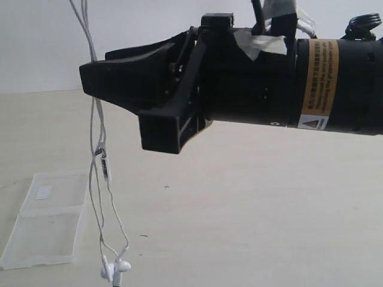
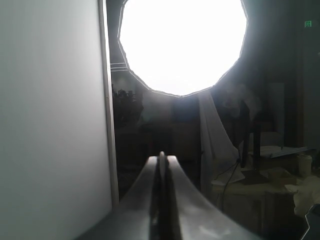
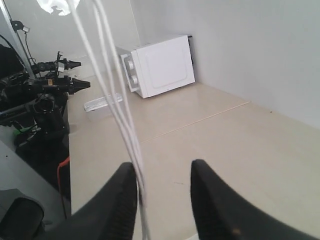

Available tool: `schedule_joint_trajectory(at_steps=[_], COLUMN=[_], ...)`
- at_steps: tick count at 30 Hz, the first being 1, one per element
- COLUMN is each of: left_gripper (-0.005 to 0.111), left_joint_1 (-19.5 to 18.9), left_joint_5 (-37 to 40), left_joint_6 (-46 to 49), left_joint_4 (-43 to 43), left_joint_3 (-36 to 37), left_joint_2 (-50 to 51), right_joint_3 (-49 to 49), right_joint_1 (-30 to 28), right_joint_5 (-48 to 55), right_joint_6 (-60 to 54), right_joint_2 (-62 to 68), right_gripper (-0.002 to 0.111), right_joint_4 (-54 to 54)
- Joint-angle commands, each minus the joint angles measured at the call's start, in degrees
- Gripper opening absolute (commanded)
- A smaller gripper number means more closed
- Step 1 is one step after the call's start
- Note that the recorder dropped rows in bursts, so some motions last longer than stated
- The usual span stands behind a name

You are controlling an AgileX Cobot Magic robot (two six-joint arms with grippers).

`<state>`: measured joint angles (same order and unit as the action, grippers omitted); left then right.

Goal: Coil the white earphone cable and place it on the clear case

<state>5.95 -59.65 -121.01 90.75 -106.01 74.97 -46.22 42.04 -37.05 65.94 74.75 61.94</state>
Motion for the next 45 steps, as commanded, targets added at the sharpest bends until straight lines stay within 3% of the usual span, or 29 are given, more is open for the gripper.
schedule_joint_trajectory(at_steps=[1, 10, 12, 16, 17, 26, 41, 45], left_gripper=[0.000, 0.000, 0.000, 0.000, 0.000, 0.000, 0.000, 0.000], left_joint_1=[0.46, 0.46, 0.46, 0.46, 0.46, -6.28, -16.75, -17.47], left_joint_5=[0.12, 0.12, 0.12, 0.12, 0.12, -3.39, -6.16, -6.31], left_joint_6=[-0.61, -0.61, -0.61, -0.61, -0.61, -0.61, -0.61, -0.61], left_joint_4=[-0.53, -0.53, -0.53, -0.53, -0.53, 9.19, 9.19, 9.19], left_joint_3=[-0.14, -0.14, -0.14, -0.14, -0.14, -0.14, 0.19, 2.91], left_joint_2=[0.09, 0.09, 0.09, 0.09, 0.09, -3.73, -5.80, -6.29], right_joint_3=[-0.55, -0.55, -0.55, -0.55, -0.55, -0.43, -0.43, -0.43], right_joint_1=[-0.11, -0.11, -0.11, -0.11, -0.11, -0.11, -0.11, -0.11], right_joint_5=[-0.88, -3.06, -2.27, -0.48, 2.07, 4.43, 9.61, 11.62], right_joint_6=[-0.35, -0.35, -0.35, -0.35, 0.11, 6.31, 17.78, 22.13], right_joint_2=[0.13, 0.13, 0.13, 0.13, 0.13, -1.58, -11.02, -13.91], right_gripper=[0.037, 0.045, 0.037, 0.001, 0.000, 0.000, 0.000, 0.000], right_joint_4=[-0.42, -0.42, -0.42, 0.07, 0.49, 5.66, 18.13, 21.91])
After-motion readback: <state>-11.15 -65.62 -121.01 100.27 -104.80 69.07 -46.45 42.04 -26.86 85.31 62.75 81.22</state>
